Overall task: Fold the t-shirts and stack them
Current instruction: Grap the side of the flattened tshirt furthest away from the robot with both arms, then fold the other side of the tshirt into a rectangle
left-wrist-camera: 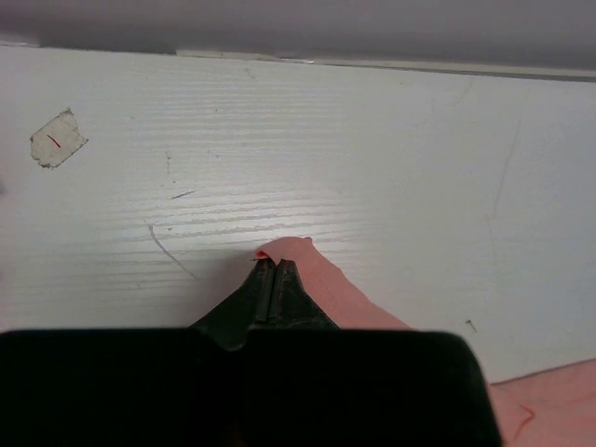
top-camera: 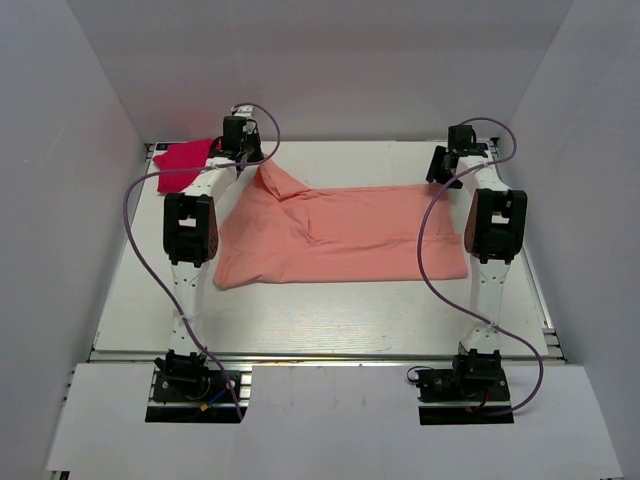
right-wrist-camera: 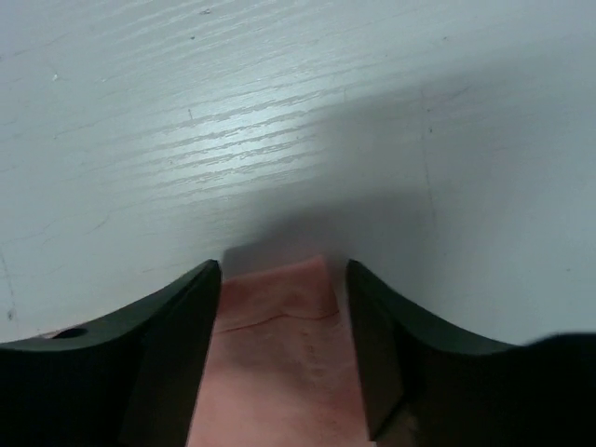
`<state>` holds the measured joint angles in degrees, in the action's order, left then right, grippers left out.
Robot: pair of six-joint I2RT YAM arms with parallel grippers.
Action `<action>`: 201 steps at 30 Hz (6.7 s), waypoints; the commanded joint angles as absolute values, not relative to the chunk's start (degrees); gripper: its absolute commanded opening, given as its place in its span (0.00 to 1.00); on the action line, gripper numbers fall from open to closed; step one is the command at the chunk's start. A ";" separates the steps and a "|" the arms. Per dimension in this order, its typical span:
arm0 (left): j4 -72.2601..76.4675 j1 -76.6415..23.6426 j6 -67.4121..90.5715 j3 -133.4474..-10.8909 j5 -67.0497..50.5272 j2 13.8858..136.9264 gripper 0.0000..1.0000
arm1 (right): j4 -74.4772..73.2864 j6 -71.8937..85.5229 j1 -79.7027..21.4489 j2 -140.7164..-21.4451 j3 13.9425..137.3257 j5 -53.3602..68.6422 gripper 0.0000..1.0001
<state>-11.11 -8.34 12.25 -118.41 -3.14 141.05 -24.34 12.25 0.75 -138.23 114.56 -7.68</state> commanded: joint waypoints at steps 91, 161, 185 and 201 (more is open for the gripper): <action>-20.92 -7.29 29.79 -48.34 -9.76 75.06 1.00 | -9.31 16.07 1.05 -83.77 52.65 -21.87 0.37; -21.18 -7.91 23.55 -65.04 -11.43 109.16 1.00 | -24.00 25.94 4.31 -91.15 59.39 -4.66 0.00; -23.81 -7.38 23.55 -65.57 -8.00 110.21 1.00 | -20.47 16.43 5.01 -95.78 62.40 -11.42 0.00; -24.87 -7.38 23.03 -68.55 -8.00 109.07 1.00 | -21.02 17.14 4.66 -91.85 66.63 -2.13 0.87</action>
<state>-19.49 -8.25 24.67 -68.20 -11.99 107.48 -23.79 18.06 4.56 -96.29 65.87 -9.06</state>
